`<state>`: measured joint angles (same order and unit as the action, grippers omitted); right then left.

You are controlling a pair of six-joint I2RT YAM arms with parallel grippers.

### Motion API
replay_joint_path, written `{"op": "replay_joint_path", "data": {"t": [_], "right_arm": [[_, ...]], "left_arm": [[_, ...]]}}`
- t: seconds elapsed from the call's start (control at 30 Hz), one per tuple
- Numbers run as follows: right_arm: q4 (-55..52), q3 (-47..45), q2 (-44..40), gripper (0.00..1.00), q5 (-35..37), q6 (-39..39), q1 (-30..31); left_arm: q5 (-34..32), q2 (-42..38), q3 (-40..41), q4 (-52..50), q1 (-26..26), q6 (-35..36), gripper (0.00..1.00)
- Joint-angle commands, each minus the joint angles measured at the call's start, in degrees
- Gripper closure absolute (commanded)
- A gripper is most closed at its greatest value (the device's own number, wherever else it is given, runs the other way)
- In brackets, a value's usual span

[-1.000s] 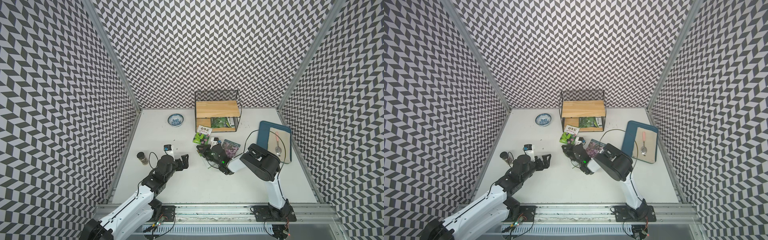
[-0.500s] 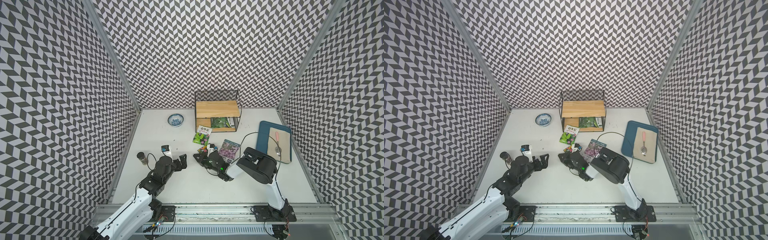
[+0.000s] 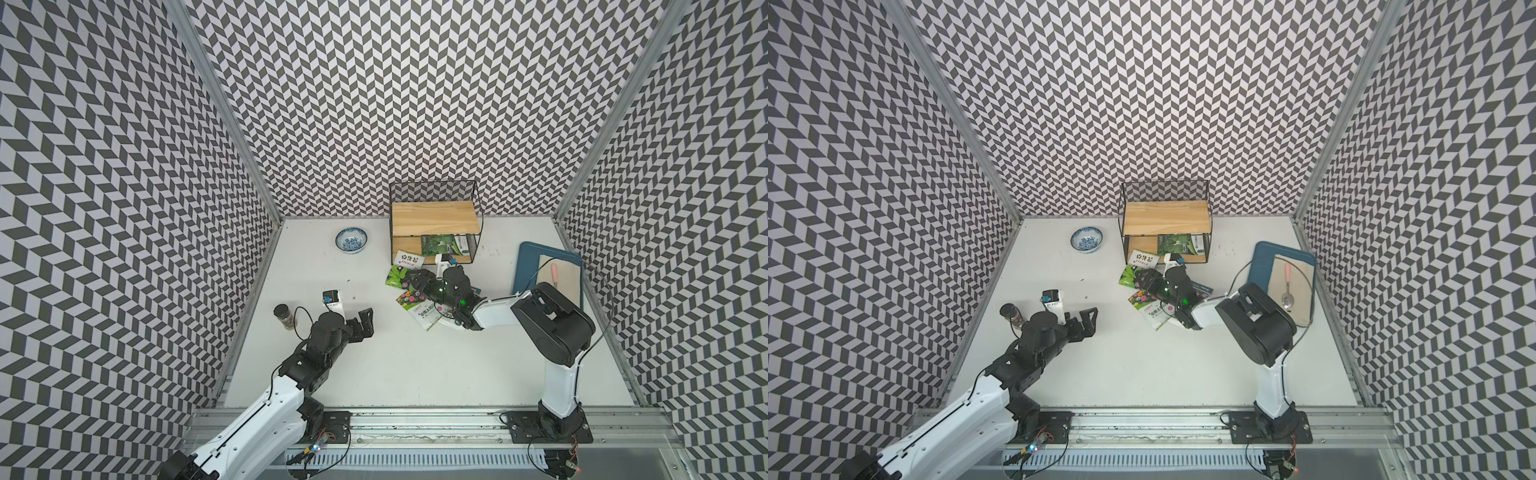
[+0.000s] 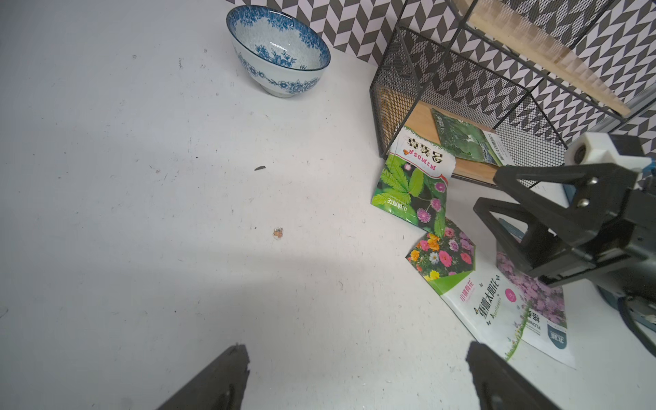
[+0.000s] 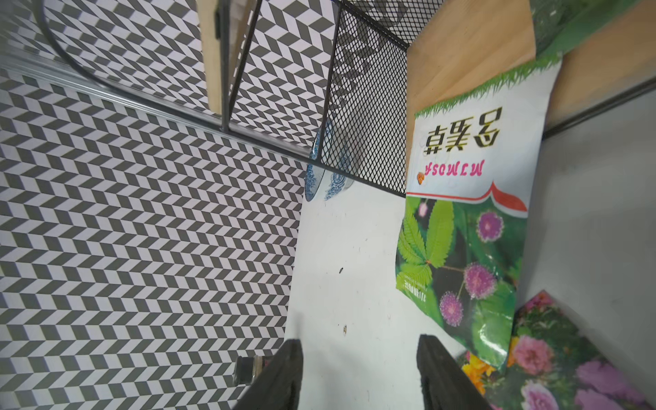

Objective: Take the seed bag off the shelf
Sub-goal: Pick up the seed packet from the shelf.

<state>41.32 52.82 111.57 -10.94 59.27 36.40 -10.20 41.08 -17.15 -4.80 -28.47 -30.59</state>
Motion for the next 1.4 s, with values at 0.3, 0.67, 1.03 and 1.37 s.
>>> {"op": "replay_joint_path", "data": {"t": [0.3, 0.67, 1.03, 1.37], "right_arm": [[-13.2, 8.4, 4.6, 0.44, -1.9, -15.0, -6.4], [-11.2, 10.7, 11.7, 0.44, -6.9, -15.2, -7.2], [-7.8, 14.1, 16.4, 0.54, -10.2, -13.7, -6.5], [-7.1, 13.8, 16.3, 1.0, -11.2, -14.6, -4.5]], "left_arm": [[0.6, 1.3, -0.1, 1.1, 0.5, 1.4, 0.0], [0.7, 4.2, -1.1, 2.1, 0.6, 2.1, 0.0], [0.8, 4.2, -0.9, 2.3, 0.7, 2.1, 0.0], [1.0, 3.2, -0.6, 2.0, 0.7, 1.8, 0.0]]}}
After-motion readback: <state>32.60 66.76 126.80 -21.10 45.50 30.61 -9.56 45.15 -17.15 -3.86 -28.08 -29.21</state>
